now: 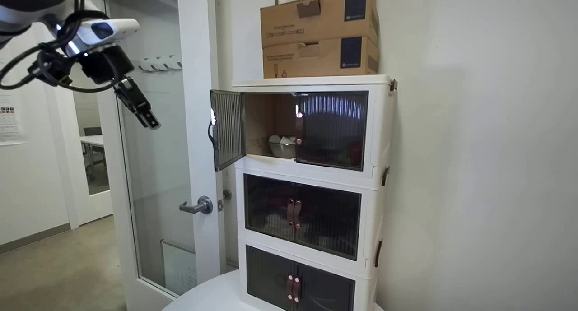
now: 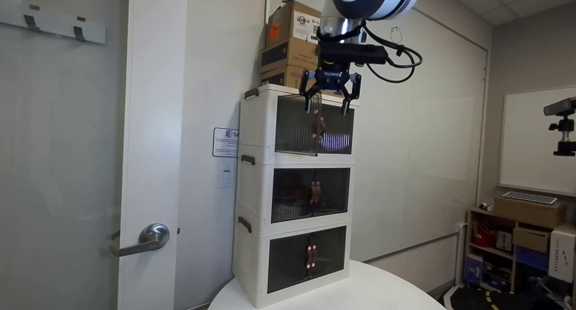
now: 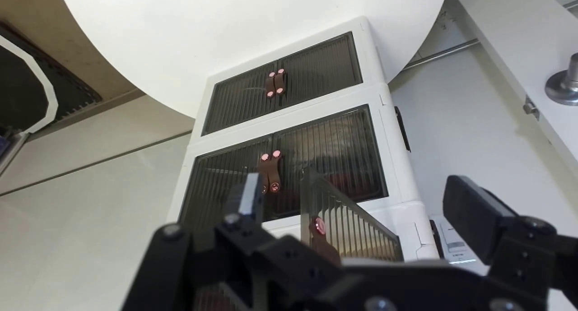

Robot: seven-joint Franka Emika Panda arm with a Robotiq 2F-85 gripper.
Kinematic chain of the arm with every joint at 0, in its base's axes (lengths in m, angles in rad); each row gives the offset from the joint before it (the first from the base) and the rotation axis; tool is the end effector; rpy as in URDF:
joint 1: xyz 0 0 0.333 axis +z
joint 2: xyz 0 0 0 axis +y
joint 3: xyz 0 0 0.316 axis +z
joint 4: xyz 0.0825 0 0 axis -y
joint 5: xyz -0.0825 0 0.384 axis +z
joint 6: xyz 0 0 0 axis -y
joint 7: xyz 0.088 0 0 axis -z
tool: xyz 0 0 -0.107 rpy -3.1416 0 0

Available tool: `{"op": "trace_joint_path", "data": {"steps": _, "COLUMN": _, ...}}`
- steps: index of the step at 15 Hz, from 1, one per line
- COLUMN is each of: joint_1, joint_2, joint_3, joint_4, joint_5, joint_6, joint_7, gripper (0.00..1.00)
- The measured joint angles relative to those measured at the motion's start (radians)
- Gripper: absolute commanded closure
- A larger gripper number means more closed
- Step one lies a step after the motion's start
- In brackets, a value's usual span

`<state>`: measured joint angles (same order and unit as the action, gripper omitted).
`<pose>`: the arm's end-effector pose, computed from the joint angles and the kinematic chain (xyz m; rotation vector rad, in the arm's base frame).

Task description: Open the top drawer

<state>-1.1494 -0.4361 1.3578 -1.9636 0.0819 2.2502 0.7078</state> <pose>0.5368 0.1979 0.5360 2.8222 -0.6845 0.7401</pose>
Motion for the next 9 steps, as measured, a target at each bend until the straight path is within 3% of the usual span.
{"op": "trace_joint_path", "data": {"steps": 9, "joint_1": 0.017, "joint_2": 0.035, "joint_3": 0.008, "joint_4": -0.007, "joint_5": -0.018, "joint_6": -0.017, "joint_7": -0.038, "gripper": 0.0}}
